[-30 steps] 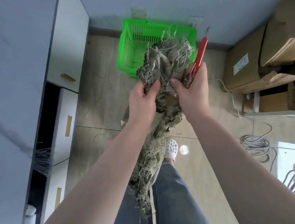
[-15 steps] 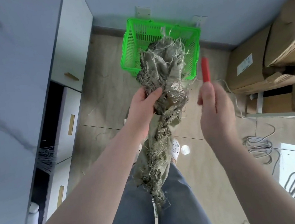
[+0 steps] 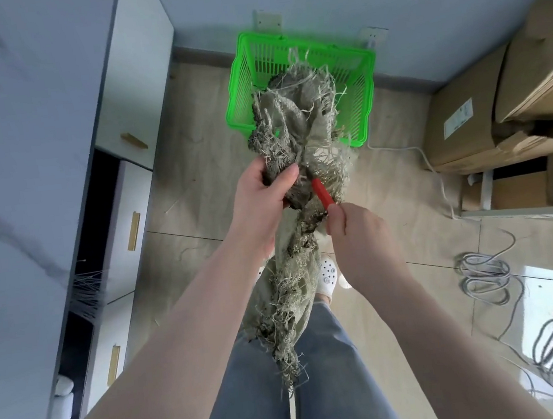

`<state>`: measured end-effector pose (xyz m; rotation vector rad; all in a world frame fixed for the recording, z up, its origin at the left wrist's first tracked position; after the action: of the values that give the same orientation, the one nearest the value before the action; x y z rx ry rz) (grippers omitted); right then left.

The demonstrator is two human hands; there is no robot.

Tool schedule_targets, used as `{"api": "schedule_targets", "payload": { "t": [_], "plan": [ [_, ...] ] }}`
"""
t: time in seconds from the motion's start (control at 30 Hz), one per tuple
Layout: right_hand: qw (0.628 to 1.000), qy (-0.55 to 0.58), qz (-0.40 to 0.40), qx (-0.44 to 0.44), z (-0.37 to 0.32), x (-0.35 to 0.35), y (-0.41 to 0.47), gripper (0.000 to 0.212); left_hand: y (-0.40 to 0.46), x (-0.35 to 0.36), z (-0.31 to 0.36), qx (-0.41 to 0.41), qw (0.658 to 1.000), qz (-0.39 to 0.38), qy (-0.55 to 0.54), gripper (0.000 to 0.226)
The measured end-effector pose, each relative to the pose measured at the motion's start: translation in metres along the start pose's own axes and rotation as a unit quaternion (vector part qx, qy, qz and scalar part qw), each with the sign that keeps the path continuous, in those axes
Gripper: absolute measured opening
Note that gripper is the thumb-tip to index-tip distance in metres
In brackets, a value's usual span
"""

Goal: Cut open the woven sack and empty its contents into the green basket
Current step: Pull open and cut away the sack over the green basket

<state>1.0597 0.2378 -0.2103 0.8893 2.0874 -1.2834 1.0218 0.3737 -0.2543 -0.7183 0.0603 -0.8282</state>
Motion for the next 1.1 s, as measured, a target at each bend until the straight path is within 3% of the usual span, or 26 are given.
{"api": "schedule_targets", "payload": {
  "t": [0.47, 0.57, 0.83, 1.1],
  "plan": [
    [0.994, -0.107, 0.012, -0.018, -0.014, -0.009, 0.001, 0.036, -0.005, -0.004, 0.004, 0.011, 1.000, 0.008, -0.014, 0.024],
    [0.991, -0.131, 0.019, -0.023, -0.019, -0.011, 0.003, 0.035, -0.006, -0.004, 0.004, 0.000, 1.000, 0.002, -0.019, 0.016],
    [0.988, -0.151, 0.013, -0.025, -0.023, -0.011, 0.005, 0.035, 0.000, -0.012, 0.003, 0.005, 0.997, 0.007, -0.075, 0.013],
    [0.989, -0.146, 0.004, -0.022, -0.029, -0.011, 0.009, 0.035, -0.001, -0.009, 0.003, 0.012, 0.998, 0.014, -0.057, 0.013]
  ]
}}
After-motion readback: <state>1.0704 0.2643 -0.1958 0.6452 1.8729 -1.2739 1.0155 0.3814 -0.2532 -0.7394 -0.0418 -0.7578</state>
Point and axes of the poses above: each hand's wrist, its own y-axis towards the middle knuckle, its own x-axis out of the palm, z = x × y, the point moved 5 cm from there along y, towards the middle knuckle, and after that the axes turned 4 degrees about -y, right-handed, at the moved point
